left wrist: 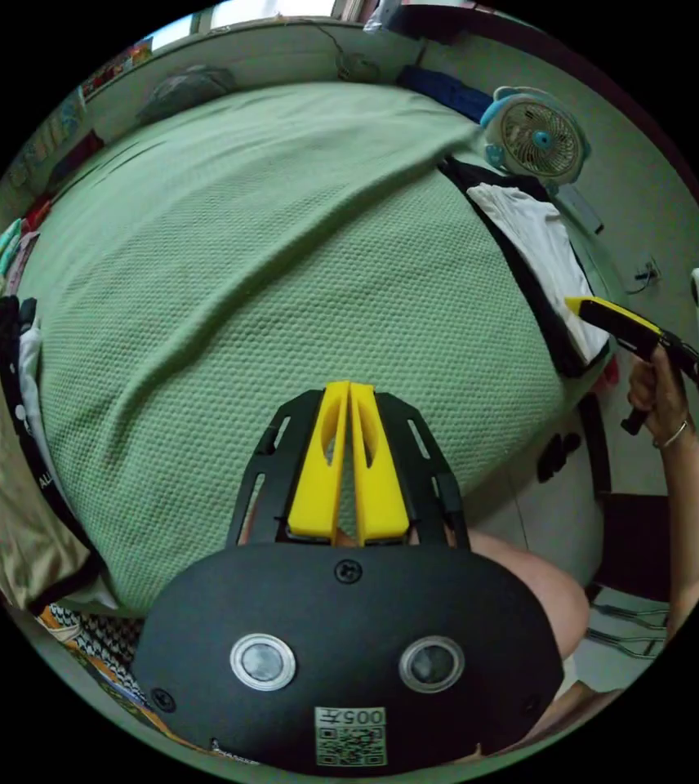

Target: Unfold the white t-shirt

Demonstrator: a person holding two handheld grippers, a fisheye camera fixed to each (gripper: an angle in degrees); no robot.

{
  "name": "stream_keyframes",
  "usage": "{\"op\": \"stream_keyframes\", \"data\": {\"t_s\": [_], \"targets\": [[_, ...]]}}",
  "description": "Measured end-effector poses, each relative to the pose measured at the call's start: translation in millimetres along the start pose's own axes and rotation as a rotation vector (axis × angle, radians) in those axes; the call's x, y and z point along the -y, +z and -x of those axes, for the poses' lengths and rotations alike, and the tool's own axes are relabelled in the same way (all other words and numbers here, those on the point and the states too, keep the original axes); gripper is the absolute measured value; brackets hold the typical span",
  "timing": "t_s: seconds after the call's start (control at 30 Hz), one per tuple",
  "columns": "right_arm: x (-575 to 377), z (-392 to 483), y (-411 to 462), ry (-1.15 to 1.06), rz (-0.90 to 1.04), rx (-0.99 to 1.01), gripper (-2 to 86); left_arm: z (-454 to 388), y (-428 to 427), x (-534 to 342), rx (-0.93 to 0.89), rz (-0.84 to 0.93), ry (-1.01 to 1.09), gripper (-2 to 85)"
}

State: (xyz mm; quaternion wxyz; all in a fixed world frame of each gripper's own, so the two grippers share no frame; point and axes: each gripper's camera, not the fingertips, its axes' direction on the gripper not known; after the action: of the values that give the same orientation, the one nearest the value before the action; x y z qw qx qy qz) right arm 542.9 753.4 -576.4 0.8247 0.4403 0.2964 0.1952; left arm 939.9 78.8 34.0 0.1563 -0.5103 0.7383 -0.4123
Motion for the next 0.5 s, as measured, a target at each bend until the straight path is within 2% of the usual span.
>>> {"op": "stream_keyframes", "data": {"t_s": [0.17, 0.23, 0.33, 0.5], "targets": [[13.9, -23.7, 4.0, -0.011, 0.023, -0.032, 11.6, -10.3, 7.1, 15.4, -0.054, -0.063, 0.008, -0.6], [14.8, -29.8, 9.2, -0.026, 0.061, 0.0, 11.8, -16.2, 16.7, 23.5, -0.006, -0.041, 0.022, -0.6], [14.6, -35.4, 12.0, -0.078, 0.061, -0.07, 9.7, -22.3, 28.2, 32.7, 0.03, -0.021, 0.053, -0.6], [23.8, -71.2, -0.1, -0.001, 0.074, 0.014, 5.4, -21.4, 41.7, 42.7, 0.008, -0.019, 0.026, -0.6]]}}
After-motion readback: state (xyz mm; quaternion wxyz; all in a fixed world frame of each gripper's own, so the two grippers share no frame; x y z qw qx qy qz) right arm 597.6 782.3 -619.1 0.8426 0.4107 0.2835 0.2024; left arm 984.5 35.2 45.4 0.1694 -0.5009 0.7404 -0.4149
